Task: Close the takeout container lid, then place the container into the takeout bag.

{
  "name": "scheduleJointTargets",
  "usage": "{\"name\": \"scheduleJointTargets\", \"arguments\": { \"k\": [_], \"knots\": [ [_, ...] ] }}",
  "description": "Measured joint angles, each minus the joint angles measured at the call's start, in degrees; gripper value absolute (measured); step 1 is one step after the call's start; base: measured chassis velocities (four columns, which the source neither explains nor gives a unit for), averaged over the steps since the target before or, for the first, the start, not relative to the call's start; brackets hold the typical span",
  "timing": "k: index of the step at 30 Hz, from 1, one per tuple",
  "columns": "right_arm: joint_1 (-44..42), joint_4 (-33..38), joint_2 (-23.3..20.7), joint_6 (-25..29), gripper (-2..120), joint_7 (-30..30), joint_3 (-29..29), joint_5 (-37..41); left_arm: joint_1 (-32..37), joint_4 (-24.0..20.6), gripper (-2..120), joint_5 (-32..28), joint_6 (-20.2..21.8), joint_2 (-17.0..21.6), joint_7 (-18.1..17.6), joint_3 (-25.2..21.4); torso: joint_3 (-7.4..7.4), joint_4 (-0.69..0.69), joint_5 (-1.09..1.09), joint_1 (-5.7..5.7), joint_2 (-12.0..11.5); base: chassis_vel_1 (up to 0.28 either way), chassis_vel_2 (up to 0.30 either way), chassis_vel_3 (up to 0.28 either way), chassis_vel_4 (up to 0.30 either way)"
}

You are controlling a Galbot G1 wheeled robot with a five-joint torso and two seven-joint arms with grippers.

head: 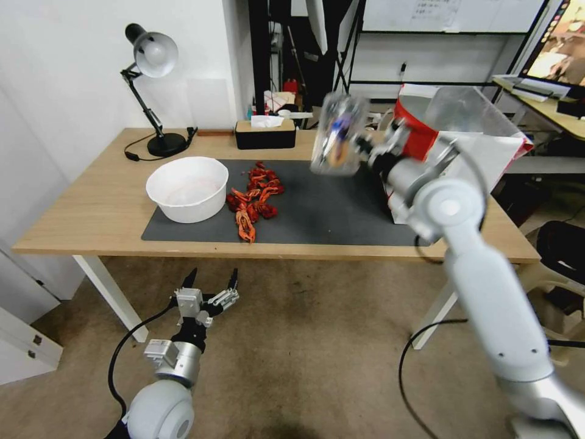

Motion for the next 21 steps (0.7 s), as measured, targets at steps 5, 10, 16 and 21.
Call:
{"name": "scheduleJointTargets", "arguments": {
  "k": [5, 10, 16, 21],
  "knots": [
    [5.1, -2.0, -5.4, 3.8, 0, 0.8, 2.9, -1.4, 1.0, -0.2, 100, -0.8, -0.2, -0.6, 0.8, -0.8, 0.0, 0.0, 0.02, 0.0, 0.0, 0.0, 0.0, 0.0, 0.0],
    [9.1, -9.2, -10.1, 6.1, 0, 0.7, 5.6, -0.3, 1.0, -0.1, 100, -0.6, -0.8, -0.7, 1.8, -0.8, 0.01, 0.0, 0.03, 0.01, 0.0, 0.0, 0.0, 0.0, 0.0],
    [10.8, -13.9, -12.7, 6.9, 0, 0.3, 6.2, 0.5, -1.0, -0.1, 100, -1.2, -0.5, -0.2, 2.2, -0.8, 0.0, -0.01, 0.01, 0.01, 0.0, 0.0, 0.0, 0.0, 0.0],
    [11.3, -17.5, -13.5, 7.5, 0, -0.2, 6.1, -0.3, -1.3, -0.2, 100, -1.7, 0.1, 0.1, 2.2, -0.2, 0.0, 0.0, 0.01, 0.01, 0.0, 0.0, 0.0, 0.0, 0.0]
  ]
}}
